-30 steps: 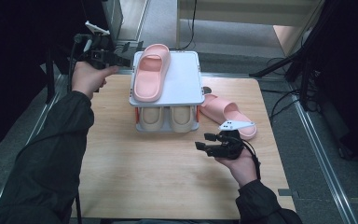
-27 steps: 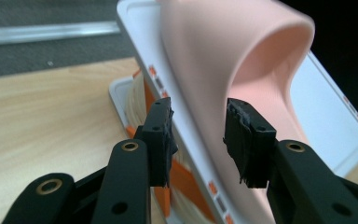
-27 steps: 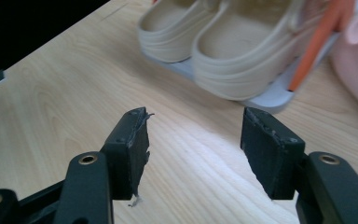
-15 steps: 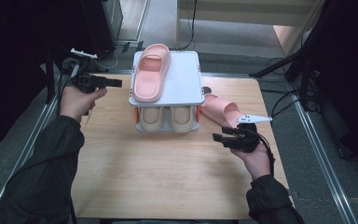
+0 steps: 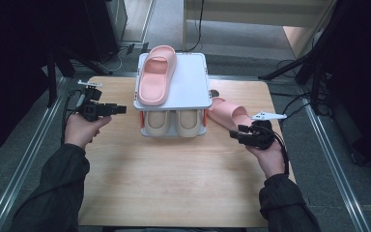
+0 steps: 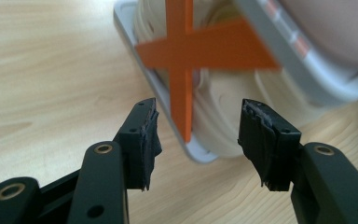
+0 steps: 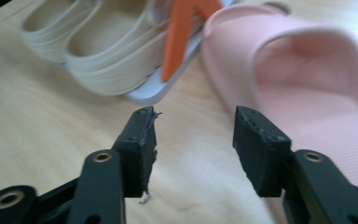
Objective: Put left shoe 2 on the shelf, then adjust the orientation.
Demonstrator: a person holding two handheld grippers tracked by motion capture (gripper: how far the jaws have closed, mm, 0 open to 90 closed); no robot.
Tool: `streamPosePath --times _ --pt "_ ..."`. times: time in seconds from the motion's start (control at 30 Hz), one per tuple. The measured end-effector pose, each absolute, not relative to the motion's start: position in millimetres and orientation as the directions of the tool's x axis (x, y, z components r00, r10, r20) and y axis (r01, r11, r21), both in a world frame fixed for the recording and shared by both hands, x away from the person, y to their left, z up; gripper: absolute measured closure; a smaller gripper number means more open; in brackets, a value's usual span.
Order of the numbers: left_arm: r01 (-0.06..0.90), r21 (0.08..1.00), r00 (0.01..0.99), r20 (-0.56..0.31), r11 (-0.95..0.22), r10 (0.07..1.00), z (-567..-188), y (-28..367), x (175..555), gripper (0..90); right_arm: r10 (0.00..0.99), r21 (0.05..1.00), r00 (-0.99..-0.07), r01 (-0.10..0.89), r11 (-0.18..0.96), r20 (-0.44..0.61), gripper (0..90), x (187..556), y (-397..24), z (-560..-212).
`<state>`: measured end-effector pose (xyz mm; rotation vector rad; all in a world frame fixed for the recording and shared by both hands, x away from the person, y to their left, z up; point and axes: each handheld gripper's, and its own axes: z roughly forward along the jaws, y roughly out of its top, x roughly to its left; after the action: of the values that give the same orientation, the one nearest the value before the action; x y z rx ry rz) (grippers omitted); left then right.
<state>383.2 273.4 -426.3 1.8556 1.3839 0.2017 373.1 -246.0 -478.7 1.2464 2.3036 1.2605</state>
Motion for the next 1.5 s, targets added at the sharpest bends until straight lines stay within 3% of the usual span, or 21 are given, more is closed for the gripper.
streamPosePath --times 0.47,0.63,1.2,1.5 --pt "0.735 0.671 0.413 -0.329 -0.098 0.849 -462 265 358 45.2 0.803 0.774 -0.556 0.598 0.207 0.215 81.9 402 -267 -491" --pt "0.723 0.684 0.414 -0.318 -0.096 0.853 -465 269 348 44.6 0.825 0.763 -0.524 0.616 0.196 0.211 89.0 410 -273 -496" --pt "0.711 0.693 0.427 -0.290 -0.119 0.857 -477 273 327 43.1 0.845 0.715 -0.489 0.668 0.206 0.214 90.0 435 -271 -513" --pt "0.707 0.700 0.412 -0.291 -0.101 0.864 -477 280 319 42.5 0.823 0.707 -0.535 0.657 0.261 0.192 88.8 438 -251 -512"
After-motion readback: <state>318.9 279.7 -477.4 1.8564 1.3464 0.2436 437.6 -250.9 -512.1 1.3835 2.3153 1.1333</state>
